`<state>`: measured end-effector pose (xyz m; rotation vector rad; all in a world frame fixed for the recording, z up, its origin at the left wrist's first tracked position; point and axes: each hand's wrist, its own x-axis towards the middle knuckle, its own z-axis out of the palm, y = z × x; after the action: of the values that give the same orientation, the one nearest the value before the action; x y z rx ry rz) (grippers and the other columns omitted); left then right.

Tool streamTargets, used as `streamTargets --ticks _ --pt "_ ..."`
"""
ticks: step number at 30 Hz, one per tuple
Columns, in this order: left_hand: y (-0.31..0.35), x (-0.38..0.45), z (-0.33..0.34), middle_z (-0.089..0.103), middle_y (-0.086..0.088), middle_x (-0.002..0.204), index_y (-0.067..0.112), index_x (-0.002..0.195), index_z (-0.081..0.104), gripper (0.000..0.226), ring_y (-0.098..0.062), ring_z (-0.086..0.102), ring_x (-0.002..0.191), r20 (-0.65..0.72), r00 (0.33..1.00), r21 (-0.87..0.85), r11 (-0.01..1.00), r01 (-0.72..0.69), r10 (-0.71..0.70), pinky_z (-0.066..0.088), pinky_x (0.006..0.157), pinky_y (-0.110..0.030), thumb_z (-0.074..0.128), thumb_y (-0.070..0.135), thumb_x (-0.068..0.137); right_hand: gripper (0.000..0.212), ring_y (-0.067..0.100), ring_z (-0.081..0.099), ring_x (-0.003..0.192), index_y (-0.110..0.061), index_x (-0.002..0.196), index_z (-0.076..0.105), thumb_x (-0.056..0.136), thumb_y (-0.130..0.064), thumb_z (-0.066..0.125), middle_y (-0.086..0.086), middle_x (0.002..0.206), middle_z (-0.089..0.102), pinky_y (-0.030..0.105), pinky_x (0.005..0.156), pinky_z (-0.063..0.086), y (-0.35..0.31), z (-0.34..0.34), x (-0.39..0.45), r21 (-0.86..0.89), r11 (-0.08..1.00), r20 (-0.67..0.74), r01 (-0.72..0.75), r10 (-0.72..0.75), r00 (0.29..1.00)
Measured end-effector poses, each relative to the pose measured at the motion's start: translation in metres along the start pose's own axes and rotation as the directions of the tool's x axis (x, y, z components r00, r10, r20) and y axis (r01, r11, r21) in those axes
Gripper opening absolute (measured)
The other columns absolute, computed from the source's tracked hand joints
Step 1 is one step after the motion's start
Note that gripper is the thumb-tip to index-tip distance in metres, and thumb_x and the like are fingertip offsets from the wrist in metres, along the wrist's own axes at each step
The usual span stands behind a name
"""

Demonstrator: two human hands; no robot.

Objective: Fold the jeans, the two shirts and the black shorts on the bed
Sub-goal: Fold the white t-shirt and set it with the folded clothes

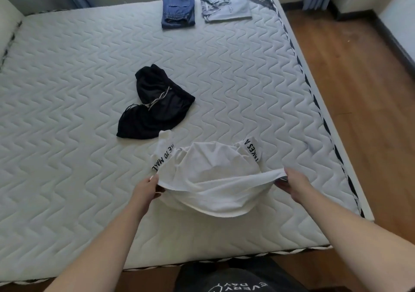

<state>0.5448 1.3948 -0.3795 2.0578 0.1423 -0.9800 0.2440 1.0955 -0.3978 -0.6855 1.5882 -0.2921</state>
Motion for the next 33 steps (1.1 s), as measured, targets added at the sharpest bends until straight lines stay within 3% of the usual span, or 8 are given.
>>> streamTargets --ticks 4,6,9,15,20,25,31,33 --pt "0.114 0.025 0.004 0.067 -0.017 0.087 0.002 0.082 0.065 0.026 -0.021 0.068 0.071 -0.016 0.985 -0.11 0.979 -0.173 0.172 0.057 0.086 -0.044 0.05 0.017 0.098 0.03 0.024 0.056 0.089 -0.004 0.118 0.058 0.101 -0.028 0.05 0.01 0.112 0.058 0.028 0.07 0.051 -0.107 0.035 -0.012 -0.103 0.956 0.02 0.273 -0.273 0.962" --pt "0.18 0.032 -0.002 0.068 -0.011 0.076 0.006 0.075 0.063 0.028 -0.018 0.071 0.063 -0.059 0.957 -0.085 0.954 -0.287 0.283 0.057 0.088 -0.046 0.049 0.015 0.098 0.032 0.024 0.054 0.087 -0.002 0.117 0.06 0.102 -0.028 0.049 0.008 0.108 0.054 0.015 0.05 0.046 -0.174 0.054 -0.022 -0.076 0.923 0.035 0.377 -0.375 0.926" --pt "0.282 0.032 -0.014 0.071 -0.002 0.069 0.009 0.079 0.057 0.023 -0.007 0.069 0.056 -0.116 0.92 -0.117 0.915 -0.386 0.373 0.061 0.075 -0.031 0.045 0.009 0.099 0.017 0.02 0.063 0.069 -0.008 0.091 0.059 0.099 -0.022 0.056 0.012 0.101 0.06 0.02 0.043 0.051 -0.271 0.08 -0.029 0.083 0.896 0.08 0.436 -0.443 0.893" --pt "0.461 0.017 -0.054 0.067 -0.01 0.09 0.005 0.096 0.056 0.013 -0.006 0.066 0.047 -0.236 0.863 -0.298 0.811 -0.503 0.448 0.054 0.048 -0.018 0.044 0.007 0.101 0.02 0.022 0.068 0.079 -0.012 0.082 0.062 0.097 -0.025 0.059 0.014 0.094 0.069 0.039 0.08 0.059 -0.429 0.102 -0.078 0.189 0.756 0.087 0.627 -0.649 0.756" --pt "0.558 -0.005 -0.093 0.069 -0.004 0.073 0.006 0.102 0.057 0.028 -0.006 0.066 0.047 -0.268 0.826 -0.385 0.731 -0.564 0.497 0.052 0.049 -0.021 0.029 0.013 0.101 0.012 0.019 0.066 0.09 -0.011 0.102 0.066 0.094 -0.02 0.062 -0.002 0.087 0.061 0.017 0.055 0.052 -0.526 0.076 -0.11 0.229 0.64 0.016 0.733 -0.756 0.654" --pt "0.58 -0.027 -0.103 0.062 -0.01 0.087 0.008 0.1 0.05 0.018 -0.014 0.068 0.054 -0.312 0.8 -0.447 0.663 -0.6 0.513 0.054 0.044 -0.024 0.037 0.02 0.103 0.017 0.014 0.061 0.078 -0.011 0.083 0.052 0.1 -0.013 0.055 0.006 0.089 0.056 0.026 0.068 0.06 -0.539 0.044 -0.141 0.393 0.555 -0.048 0.733 -0.784 0.619" --pt "0.469 0.011 -0.054 0.064 -0.008 0.09 0.015 0.102 0.052 0.015 -0.018 0.067 0.068 -0.283 0.864 -0.438 0.746 -0.502 0.416 0.054 0.056 -0.032 0.047 0.029 0.103 0.024 0.017 0.064 0.064 -0.015 0.081 0.058 0.092 -0.035 0.066 0.012 0.09 0.066 0.028 0.063 0.057 -0.471 0.02 -0.068 0.15 0.753 -0.1 0.641 -0.633 0.767" --pt "0.407 0.032 -0.031 0.064 -0.01 0.089 0.014 0.094 0.053 0.021 -0.02 0.066 0.071 -0.278 0.893 -0.426 0.788 -0.444 0.353 0.051 0.06 -0.032 0.05 0.033 0.102 0.021 0.013 0.063 0.044 -0.009 0.083 0.057 0.095 -0.026 0.063 0.01 0.081 0.06 0.022 0.045 0.053 -0.428 0.02 -0.037 0.18 0.806 -0.093 0.564 -0.556 0.826"
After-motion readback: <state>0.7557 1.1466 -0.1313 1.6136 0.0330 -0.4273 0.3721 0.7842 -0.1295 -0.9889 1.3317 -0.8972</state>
